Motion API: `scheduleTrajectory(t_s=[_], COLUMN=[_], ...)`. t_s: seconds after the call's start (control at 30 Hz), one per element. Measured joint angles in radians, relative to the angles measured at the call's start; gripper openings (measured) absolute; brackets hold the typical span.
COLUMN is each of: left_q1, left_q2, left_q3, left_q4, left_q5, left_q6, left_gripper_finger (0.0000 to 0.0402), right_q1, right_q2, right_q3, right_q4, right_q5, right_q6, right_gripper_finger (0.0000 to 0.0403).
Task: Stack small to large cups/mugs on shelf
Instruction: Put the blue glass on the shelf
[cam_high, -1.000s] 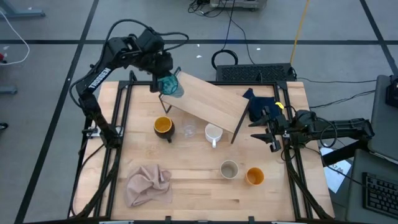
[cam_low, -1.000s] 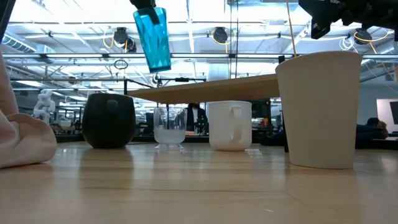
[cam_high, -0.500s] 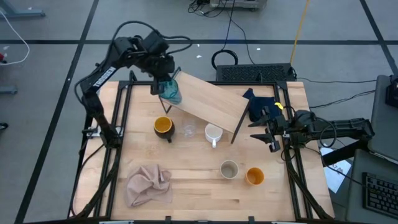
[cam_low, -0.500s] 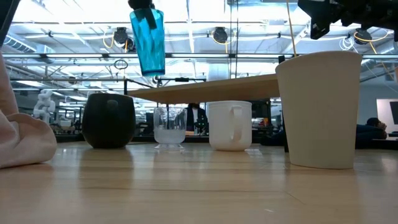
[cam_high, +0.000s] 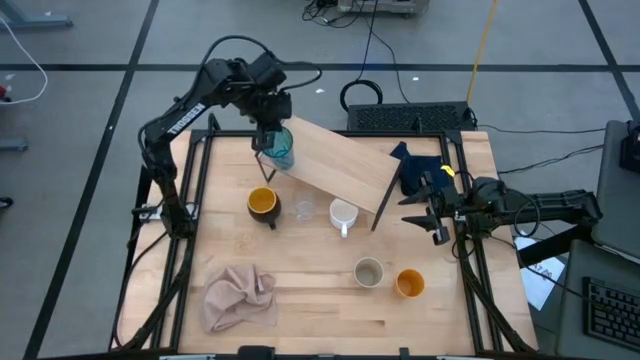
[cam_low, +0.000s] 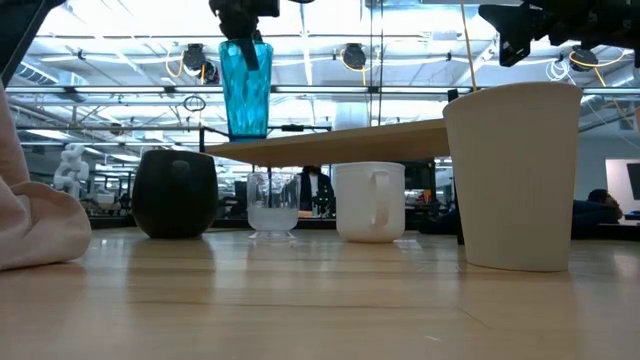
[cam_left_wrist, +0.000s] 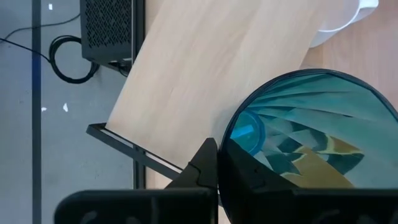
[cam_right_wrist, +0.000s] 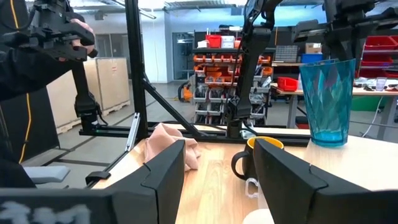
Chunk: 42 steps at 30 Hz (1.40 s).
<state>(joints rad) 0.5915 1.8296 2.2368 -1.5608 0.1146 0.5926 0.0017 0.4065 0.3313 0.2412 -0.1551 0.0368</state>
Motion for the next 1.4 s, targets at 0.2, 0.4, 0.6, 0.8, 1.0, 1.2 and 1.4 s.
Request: scheduleTrajectory(t_s=[0.2, 0.4, 0.6, 0.8, 1.0, 1.2, 1.4], left_q1=[0.009, 0.024, 0.037, 0.043, 0.042, 0.044, 0.054], left_q2=[0.002, 0.002, 0.002, 0.003, 0.003, 0.003, 0.003], left_q3=[0.000, 0.000, 0.000, 0.000, 0.000, 0.000, 0.000], left_q4=[0.035, 0.045, 0.045, 0.056, 0.067, 0.068, 0.069], left_q5=[-0.007, -0.010, -0.010, -0.011, -0.011, -0.012, -0.018], left_q6=[0.006, 0.006, -0.018, -0.020, -0.023, -0.022, -0.022], left_gripper_finger=[0.0009, 0.0005, 0.0027, 0.0043, 0.0045, 0.0046, 0.0046], right_q1=[0.000, 0.000, 0.000, 0.000, 0.000, 0.000, 0.000], right_q2=[0.000, 0.000, 0.000, 0.000, 0.000, 0.000, 0.000], right_q3=[0.000, 0.000, 0.000, 0.000, 0.000, 0.000, 0.000], right_q4=[0.000, 0.000, 0.000, 0.000, 0.000, -0.001, 0.000], right_q5=[0.000, 0.000, 0.000, 0.000, 0.000, 0.000, 0.000], right_q6=[0.000, 0.000, 0.000, 0.000, 0.000, 0.000, 0.000], right_gripper_finger=[0.0183, 0.0183, 0.0183, 0.0183, 0.0183, 0.0183, 0.0183])
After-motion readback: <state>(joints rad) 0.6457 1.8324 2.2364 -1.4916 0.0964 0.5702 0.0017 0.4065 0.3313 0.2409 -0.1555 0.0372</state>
